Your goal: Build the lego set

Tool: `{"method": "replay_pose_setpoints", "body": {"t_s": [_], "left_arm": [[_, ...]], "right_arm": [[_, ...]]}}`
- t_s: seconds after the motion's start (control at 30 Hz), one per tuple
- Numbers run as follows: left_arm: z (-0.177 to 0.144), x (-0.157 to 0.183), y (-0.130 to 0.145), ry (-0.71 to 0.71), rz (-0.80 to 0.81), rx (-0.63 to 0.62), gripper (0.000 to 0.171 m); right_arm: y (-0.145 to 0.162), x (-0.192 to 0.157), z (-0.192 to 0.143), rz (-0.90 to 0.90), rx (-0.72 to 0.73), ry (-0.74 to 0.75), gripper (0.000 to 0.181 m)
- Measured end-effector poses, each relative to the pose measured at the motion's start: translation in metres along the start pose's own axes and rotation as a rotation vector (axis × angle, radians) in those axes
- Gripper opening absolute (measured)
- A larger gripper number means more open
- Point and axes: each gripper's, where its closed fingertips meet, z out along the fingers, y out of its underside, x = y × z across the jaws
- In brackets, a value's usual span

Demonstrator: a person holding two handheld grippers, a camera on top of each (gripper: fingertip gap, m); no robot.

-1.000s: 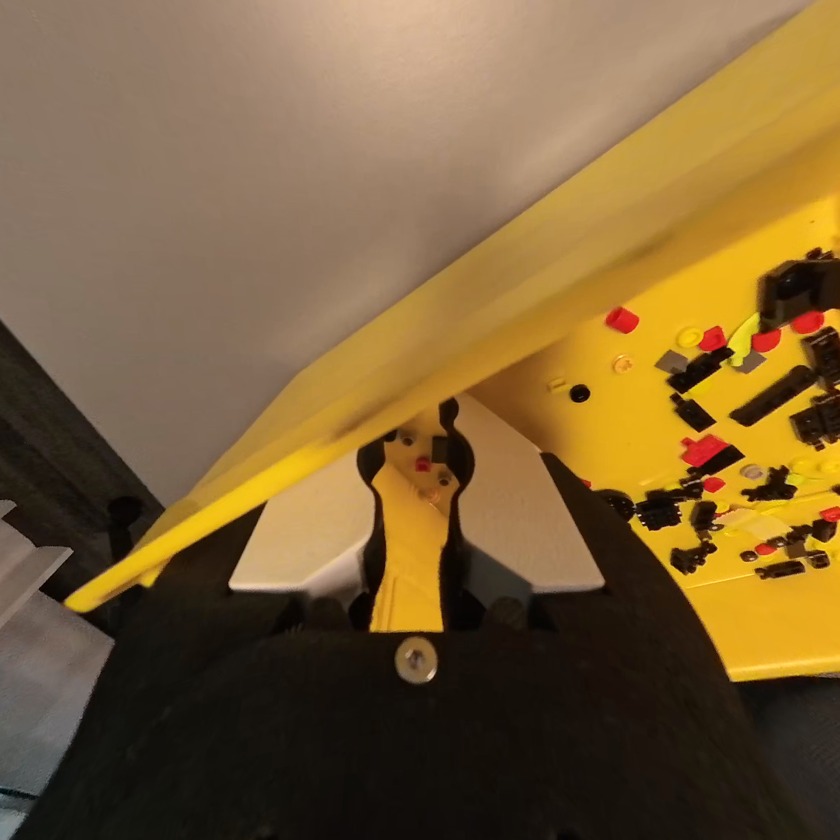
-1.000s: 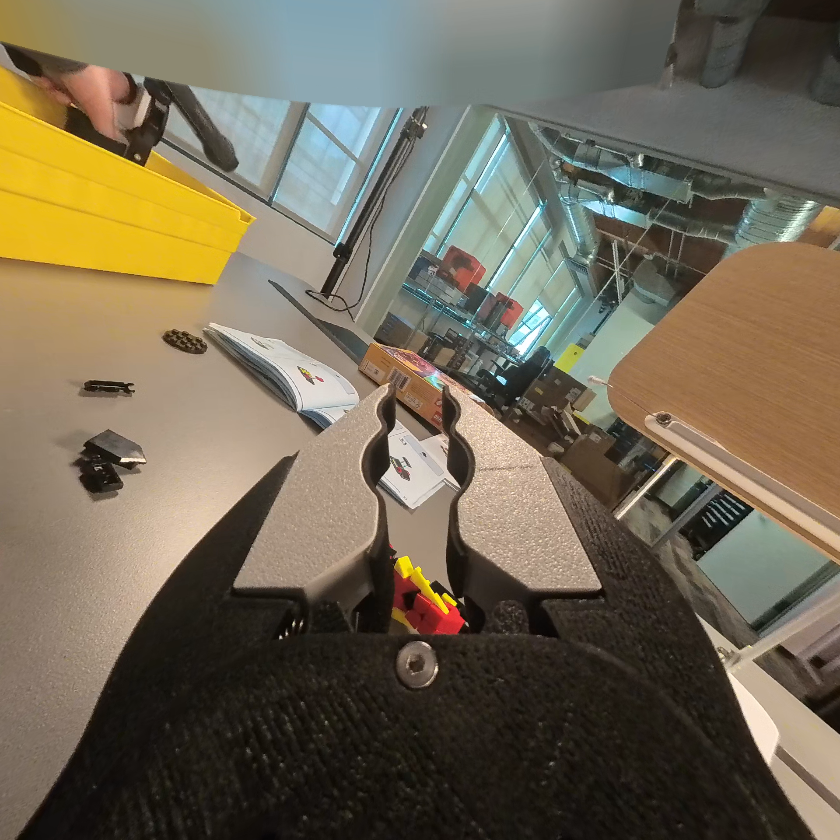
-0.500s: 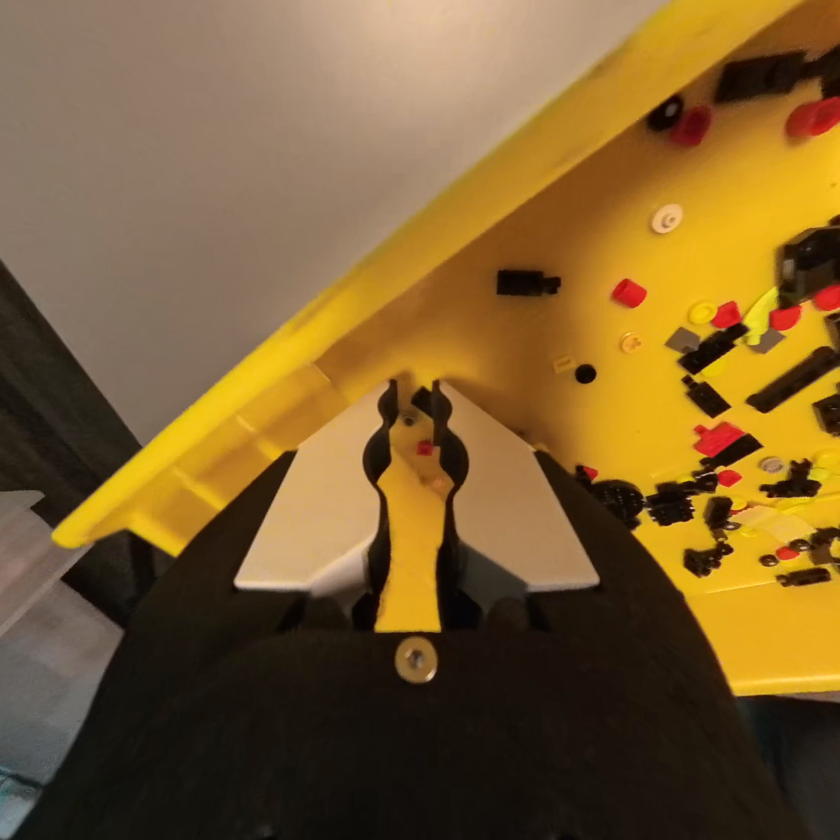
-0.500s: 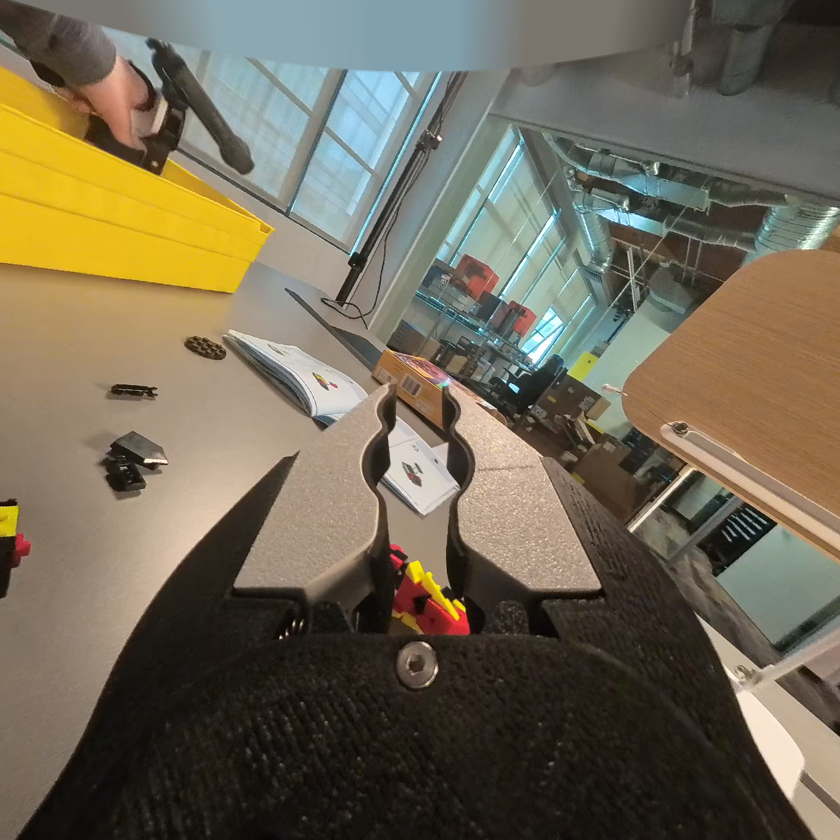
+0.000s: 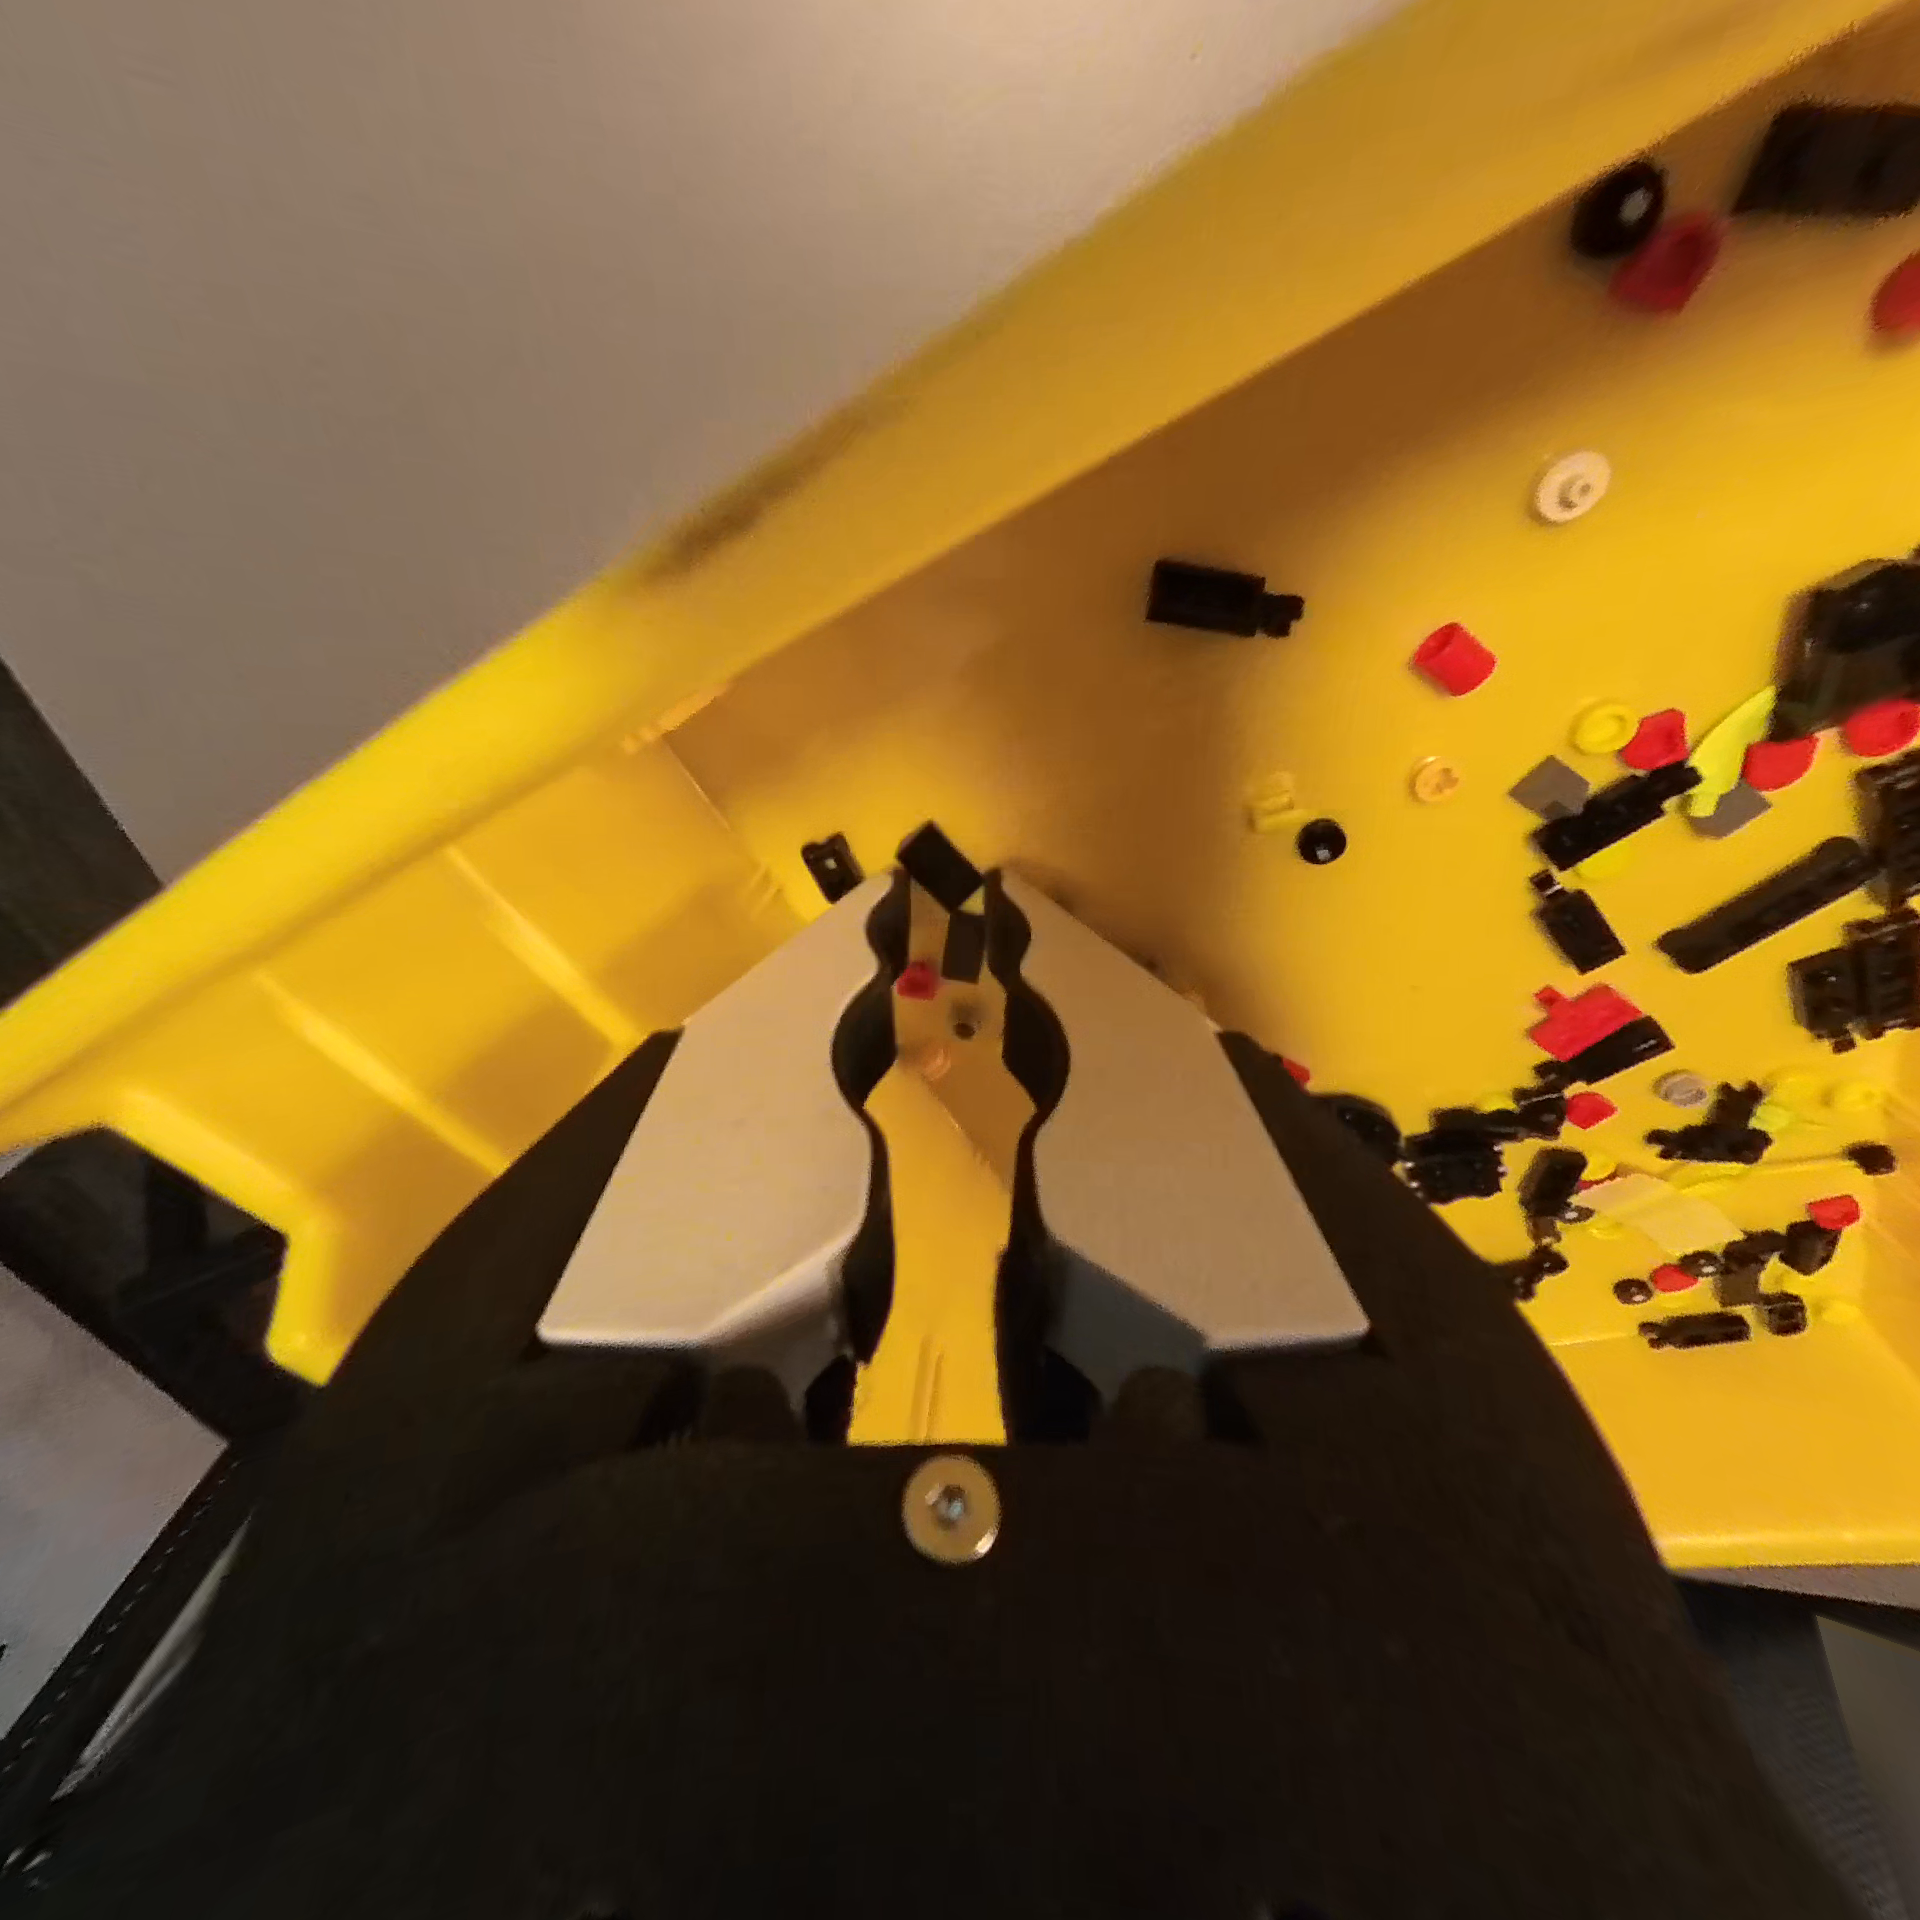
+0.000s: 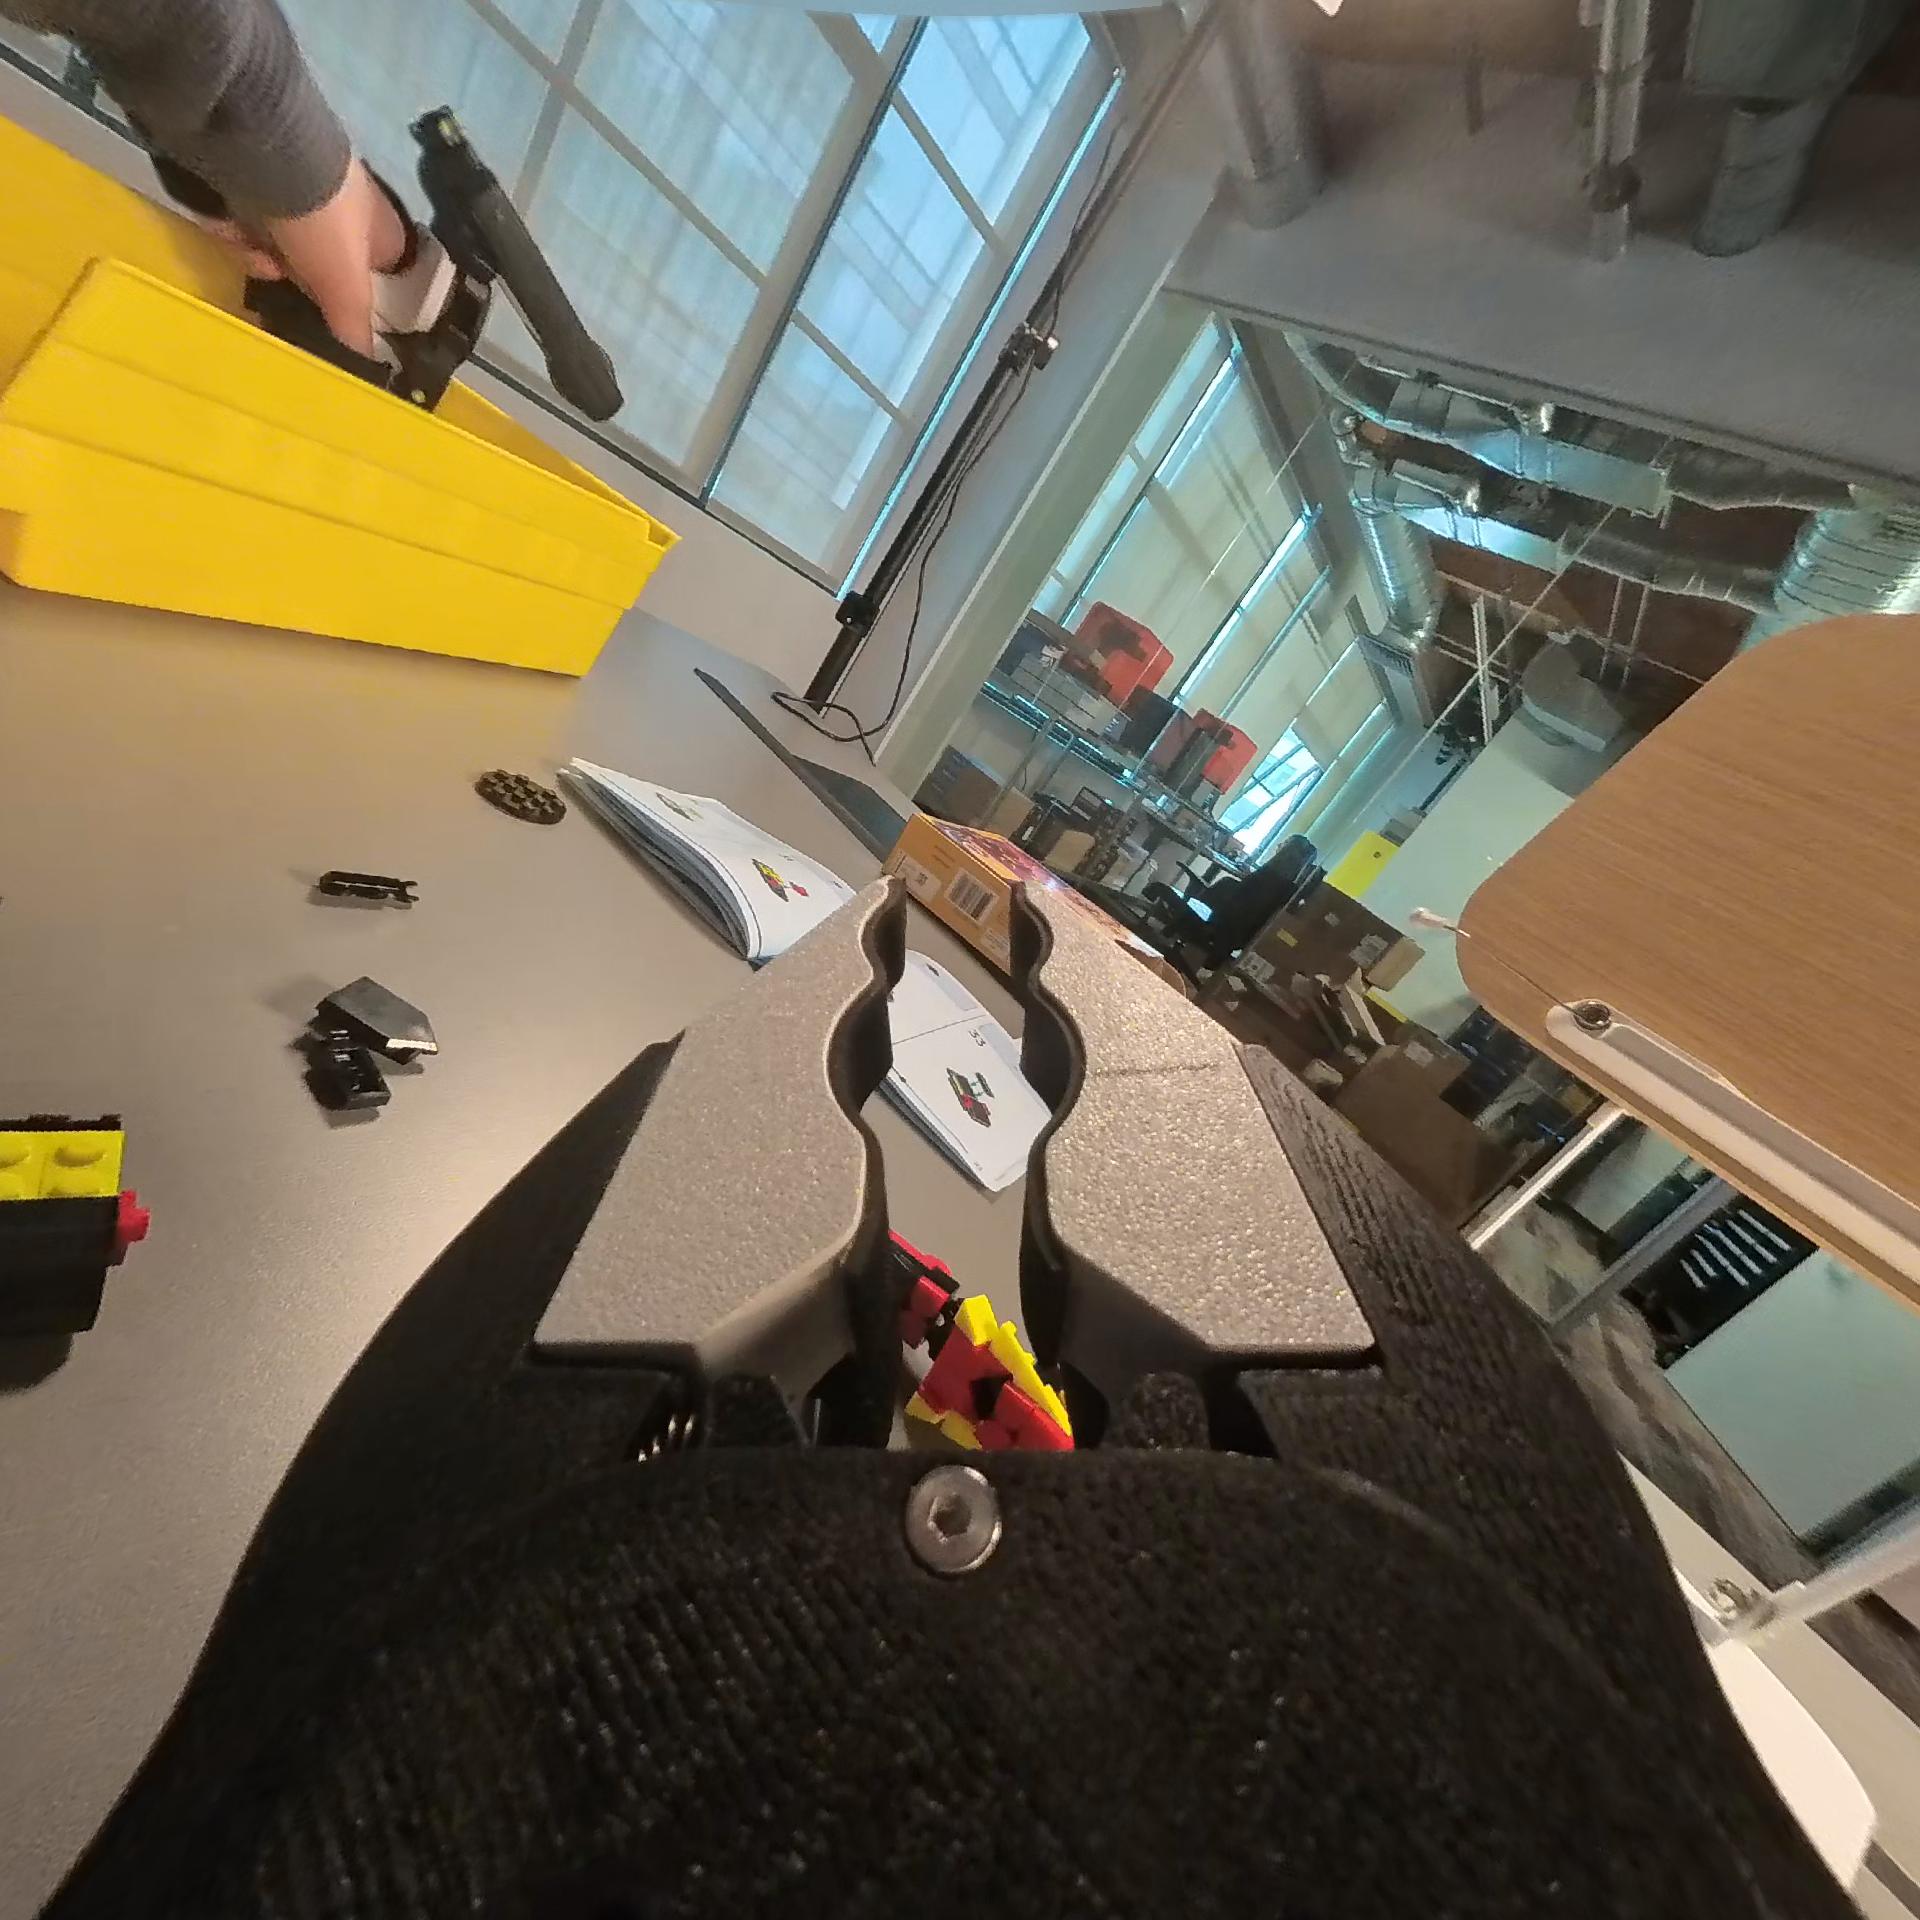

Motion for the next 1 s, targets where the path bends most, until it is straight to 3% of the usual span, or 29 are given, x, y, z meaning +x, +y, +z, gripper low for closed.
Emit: {"method": "replay_pose_setpoints", "body": {"t_s": [0.47,0.57,0.67,0.77,0.83,1.0], "left_arm": [[-0.004,0.004,-0.002,-0.012,0.075,0.076,0.006],[-0.024,0.011,0.001,-0.002,0.08,0.134,0.006],[-0.074,0.031,0.005,-0.005,0.102,0.296,0.006],[-0.127,0.093,0.018,0.119,0.161,0.512,0.006],[-0.143,0.153,0.037,0.216,0.269,0.57,0.006],[-0.115,0.32,0.099,0.44,0.61,0.472,0.006]], "right_arm": [[-0.001,-0.006,0.003,0.013,0.016,-0.034,0.017],[-0.004,-0.011,0.003,0.021,0.033,-0.06,0.017],[-0.007,-0.016,0.003,0.028,0.051,-0.092,0.017],[-0.01,-0.023,0.003,0.03,0.072,-0.128,0.017],[-0.013,-0.028,0.002,0.032,0.089,-0.157,0.017],[-0.022,-0.034,-0.002,0.041,0.138,-0.192,0.017]]}}
